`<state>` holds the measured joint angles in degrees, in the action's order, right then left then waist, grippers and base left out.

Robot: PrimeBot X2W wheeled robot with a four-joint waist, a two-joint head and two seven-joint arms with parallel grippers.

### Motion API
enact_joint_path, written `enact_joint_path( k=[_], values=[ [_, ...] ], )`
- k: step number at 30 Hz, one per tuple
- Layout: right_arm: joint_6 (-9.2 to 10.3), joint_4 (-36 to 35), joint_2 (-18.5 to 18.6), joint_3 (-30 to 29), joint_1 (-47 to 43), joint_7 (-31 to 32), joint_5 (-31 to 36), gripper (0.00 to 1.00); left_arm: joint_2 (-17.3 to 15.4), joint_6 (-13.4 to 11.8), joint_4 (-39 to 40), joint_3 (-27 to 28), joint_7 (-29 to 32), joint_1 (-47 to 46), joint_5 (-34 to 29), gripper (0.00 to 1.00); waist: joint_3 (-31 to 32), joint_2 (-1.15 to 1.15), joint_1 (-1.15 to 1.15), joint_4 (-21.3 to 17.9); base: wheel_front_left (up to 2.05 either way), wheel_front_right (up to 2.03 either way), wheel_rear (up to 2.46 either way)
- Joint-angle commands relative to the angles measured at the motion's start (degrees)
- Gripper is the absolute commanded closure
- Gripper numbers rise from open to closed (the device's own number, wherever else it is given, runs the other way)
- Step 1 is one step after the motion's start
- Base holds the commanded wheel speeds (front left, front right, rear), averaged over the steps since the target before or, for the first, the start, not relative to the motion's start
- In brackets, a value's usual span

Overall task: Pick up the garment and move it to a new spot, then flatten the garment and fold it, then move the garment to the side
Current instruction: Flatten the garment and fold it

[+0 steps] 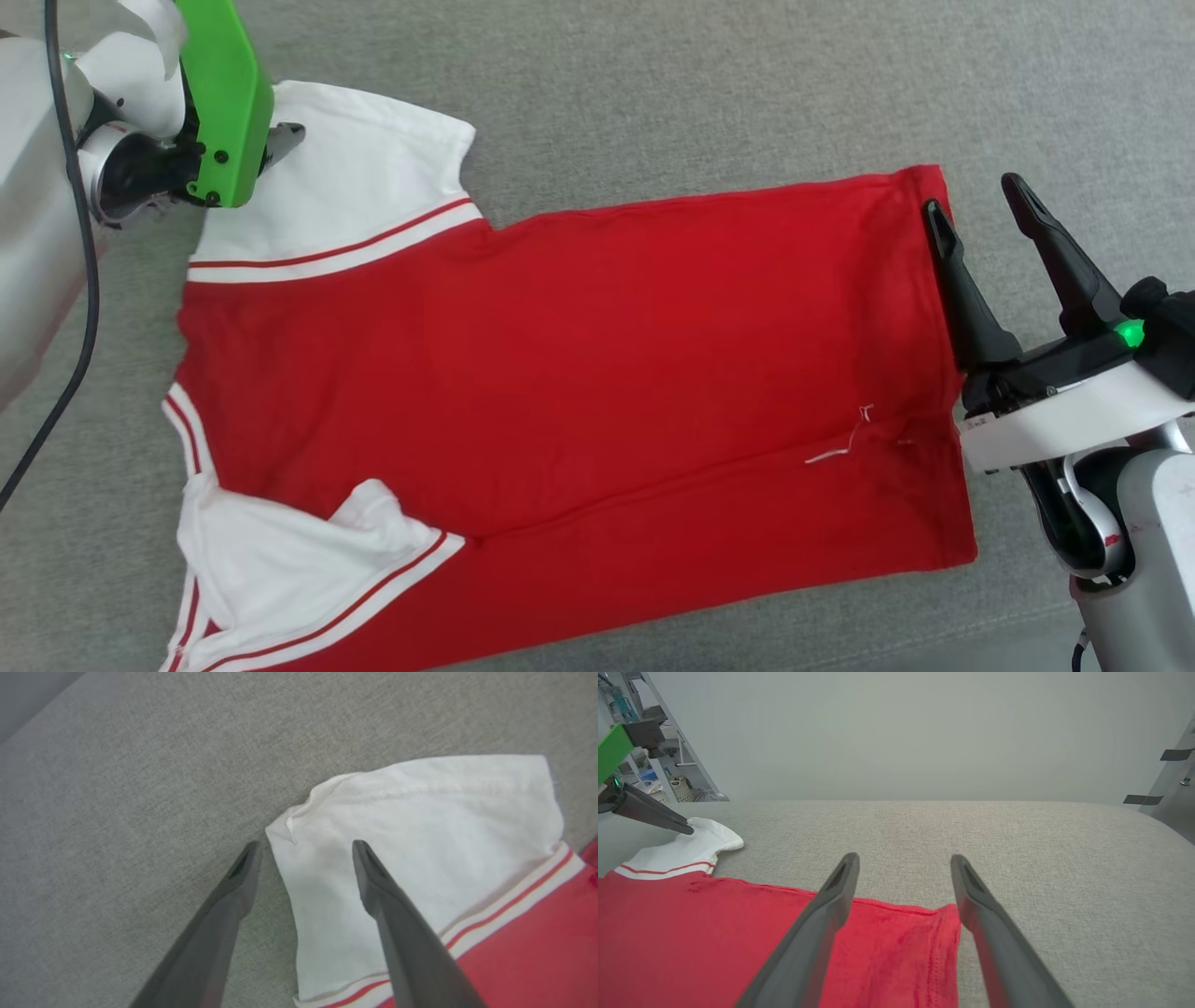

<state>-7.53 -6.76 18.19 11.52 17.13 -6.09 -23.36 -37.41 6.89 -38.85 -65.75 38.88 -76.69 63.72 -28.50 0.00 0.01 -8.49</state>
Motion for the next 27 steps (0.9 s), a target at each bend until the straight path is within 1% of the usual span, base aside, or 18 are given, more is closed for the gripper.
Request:
enact_joint_path(
  k=[1, 5, 8, 11, 12, 13, 17, 21, 25, 27],
  values=[
    [0.04, 0.4, -0.3, 0.3, 1.1, -0.6, -0.2, 0.00, 0.2, 0.4, -0.9, -0.5, -0.6, -1.2, -1.2, 0.00, -2.5, 0.00, -0.01, -2.3, 0.00, 0.00, 0.00],
    [0.04, 1.3, -0.3, 0.9, 1.8, -1.2, -0.5, 0.00, 0.4, 0.5, -3.3, -2.6, -1.8, -1.9, -3.9, 0.00, -3.2, 0.00, -0.01, -2.7, 0.00, 0.00, 0.00],
    [0.04, 1.9, 0.0, 1.4, 2.0, -1.4, -0.8, 0.00, 0.7, 0.5, -4.6, -3.8, 0.0, -1.2, -3.6, 0.00, -3.1, 0.00, -0.01, -2.7, 0.00, 0.00, 0.00],
    [0.04, 2.4, 0.3, 1.3, 2.1, -1.6, -1.2, 0.00, 0.6, 0.6, -4.1, -4.9, 1.5, -0.5, -3.1, 0.00, -2.8, 0.00, -0.01, -2.5, 0.00, 0.00, 0.00],
    [0.04, 2.5, 0.4, 1.2, 2.1, -1.7, -1.4, 0.00, 0.4, 0.6, -3.7, -5.2, 2.0, -0.2, -3.1, 0.84, -2.7, 0.00, -0.01, -2.4, 0.00, 0.00, 0.00],
    [0.04, 2.5, 0.4, 1.2, 2.1, -1.7, -1.5, 0.00, 0.2, 0.6, -3.3, -5.5, 2.3, 0.0, -3.1, 1.00, -2.6, 0.00, -0.01, -2.3, 0.00, 0.00, 0.00],
    [0.04, 2.4, 0.7, 0.9, 2.4, -1.7, -1.7, 0.00, -0.4, 0.6, -2.1, -6.0, 1.8, 0.5, -2.9, 1.00, -1.8, 0.00, -0.01, -1.8, 0.00, 0.00, 0.00],
    [0.04, 1.9, 1.9, 0.2, 3.3, -1.1, -1.6, 0.00, 0.0, 0.6, -2.0, -6.2, -1.7, 0.3, -3.3, 1.00, -0.4, 0.00, -0.01, -0.8, 0.00, 0.00, 0.00],
    [0.04, 1.2, 4.8, -0.8, 6.0, 0.8, -1.4, 0.00, 1.2, 0.6, -1.9, -6.4, -5.7, 0.1, -4.3, 1.00, 1.7, 0.00, -0.01, 0.5, 0.00, 0.00, 0.00],
    [0.04, 1.5, 6.8, -0.8, 8.0, 3.6, -2.2, 0.00, 1.8, 0.6, -1.3, -6.5, -7.4, 0.2, -4.5, 1.00, 2.9, 0.00, -0.01, 1.4, 0.00, 0.00, 0.00]
  ],
)
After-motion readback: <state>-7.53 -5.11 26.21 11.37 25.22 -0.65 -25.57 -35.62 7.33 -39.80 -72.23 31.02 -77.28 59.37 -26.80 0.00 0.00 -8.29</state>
